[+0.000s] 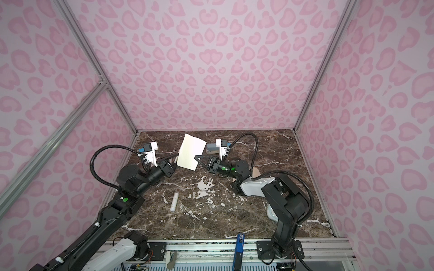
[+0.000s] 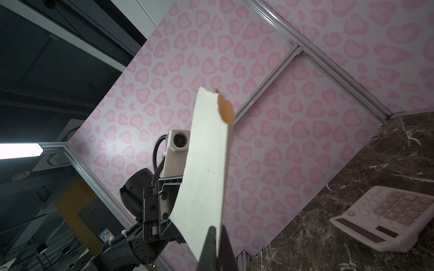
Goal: Place the letter into the envelope and seal it
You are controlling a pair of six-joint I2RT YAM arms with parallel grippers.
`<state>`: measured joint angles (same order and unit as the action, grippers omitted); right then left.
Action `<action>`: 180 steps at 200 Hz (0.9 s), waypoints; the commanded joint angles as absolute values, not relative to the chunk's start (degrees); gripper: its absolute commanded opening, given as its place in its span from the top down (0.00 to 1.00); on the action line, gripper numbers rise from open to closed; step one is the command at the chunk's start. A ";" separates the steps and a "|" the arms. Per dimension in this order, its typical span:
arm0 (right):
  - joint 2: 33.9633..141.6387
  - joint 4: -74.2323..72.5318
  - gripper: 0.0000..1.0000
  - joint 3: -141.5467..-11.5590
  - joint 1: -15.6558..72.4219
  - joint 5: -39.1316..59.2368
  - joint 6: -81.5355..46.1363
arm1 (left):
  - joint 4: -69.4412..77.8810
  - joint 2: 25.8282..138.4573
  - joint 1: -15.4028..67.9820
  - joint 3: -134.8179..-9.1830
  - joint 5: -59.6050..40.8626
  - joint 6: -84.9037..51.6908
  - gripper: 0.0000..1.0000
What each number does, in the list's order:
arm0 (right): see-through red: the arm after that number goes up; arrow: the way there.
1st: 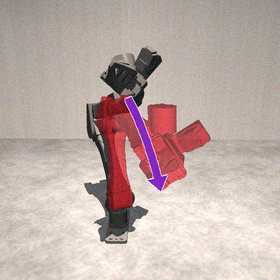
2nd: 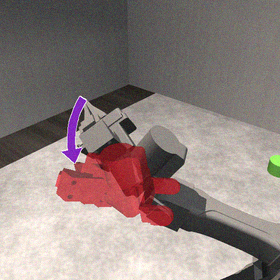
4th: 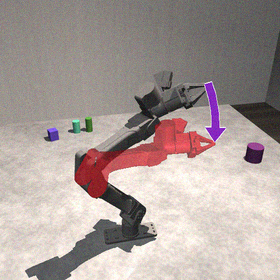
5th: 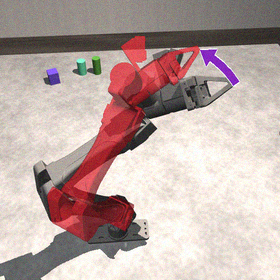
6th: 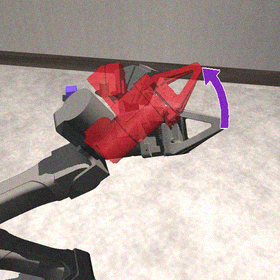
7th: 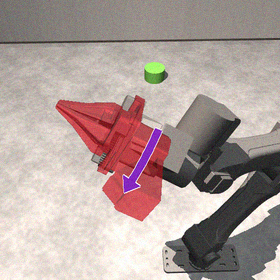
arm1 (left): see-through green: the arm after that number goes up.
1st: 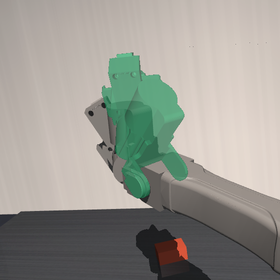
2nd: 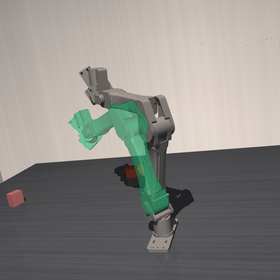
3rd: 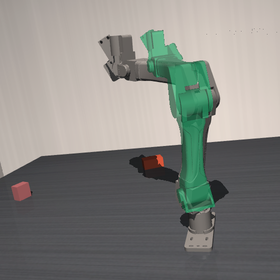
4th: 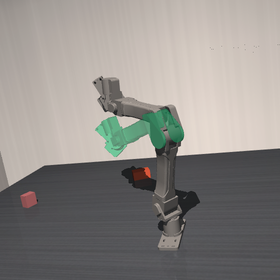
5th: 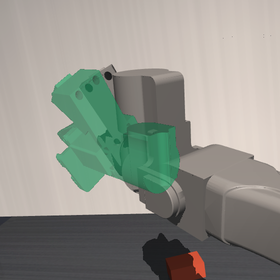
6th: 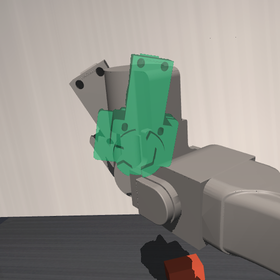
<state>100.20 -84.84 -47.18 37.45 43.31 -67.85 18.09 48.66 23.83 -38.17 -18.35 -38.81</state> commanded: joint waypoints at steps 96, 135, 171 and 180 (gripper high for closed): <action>81.98 -16.89 1.00 -55.99 34.21 40.93 -17.48 | -4.79 38.28 22.31 -44.75 -11.23 -20.30 0.19; 79.75 8.01 1.00 -63.92 35.34 34.25 4.37 | -9.14 35.88 22.24 -46.89 -17.13 -9.95 0.17; 77.21 17.30 1.00 -63.86 39.08 28.29 21.14 | -8.82 35.98 22.97 -46.89 -23.87 -4.91 0.21; 76.67 19.22 1.00 -63.61 39.98 27.02 24.53 | -8.79 36.49 23.44 -46.76 -24.94 -3.90 0.20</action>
